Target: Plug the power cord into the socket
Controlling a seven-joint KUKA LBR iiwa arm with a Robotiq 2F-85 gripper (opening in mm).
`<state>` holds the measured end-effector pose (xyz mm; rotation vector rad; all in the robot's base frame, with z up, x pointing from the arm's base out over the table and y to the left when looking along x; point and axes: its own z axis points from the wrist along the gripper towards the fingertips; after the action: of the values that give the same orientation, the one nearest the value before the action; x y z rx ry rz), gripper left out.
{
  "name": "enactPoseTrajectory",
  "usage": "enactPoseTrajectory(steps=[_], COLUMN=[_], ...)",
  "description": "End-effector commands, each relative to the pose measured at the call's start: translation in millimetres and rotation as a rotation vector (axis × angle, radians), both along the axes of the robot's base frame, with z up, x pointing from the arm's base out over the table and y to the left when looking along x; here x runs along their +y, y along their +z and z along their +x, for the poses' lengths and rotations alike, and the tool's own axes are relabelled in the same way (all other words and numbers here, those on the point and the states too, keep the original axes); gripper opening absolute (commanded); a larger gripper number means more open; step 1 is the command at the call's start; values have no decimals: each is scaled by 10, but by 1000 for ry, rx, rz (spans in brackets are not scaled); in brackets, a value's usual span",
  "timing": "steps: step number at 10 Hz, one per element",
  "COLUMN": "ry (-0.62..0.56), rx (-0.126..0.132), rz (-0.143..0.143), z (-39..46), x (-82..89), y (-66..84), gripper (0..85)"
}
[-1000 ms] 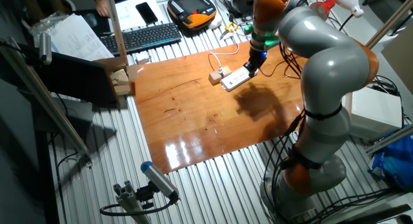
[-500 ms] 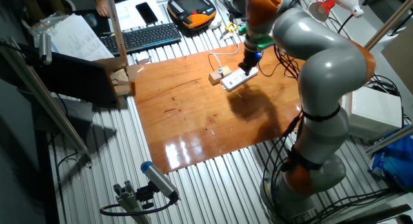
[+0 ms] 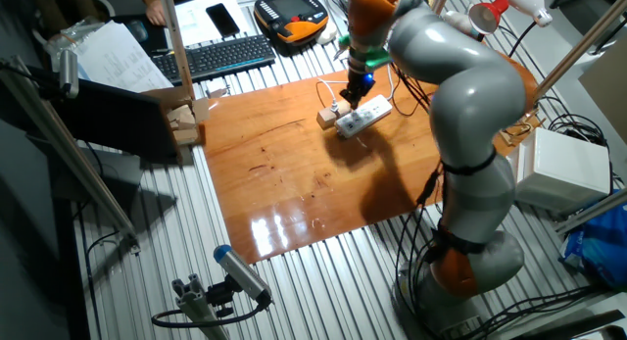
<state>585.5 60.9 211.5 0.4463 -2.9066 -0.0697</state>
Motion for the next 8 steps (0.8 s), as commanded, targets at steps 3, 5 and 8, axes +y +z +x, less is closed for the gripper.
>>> enactPoseTrajectory(steps=[3,5,8], ry=[78,141,143], rx=[2,-9,-10], rz=[-27,-71,-87], z=[6,6,6], x=[1,1,1], y=[3,3,3], gripper=[0,0,0])
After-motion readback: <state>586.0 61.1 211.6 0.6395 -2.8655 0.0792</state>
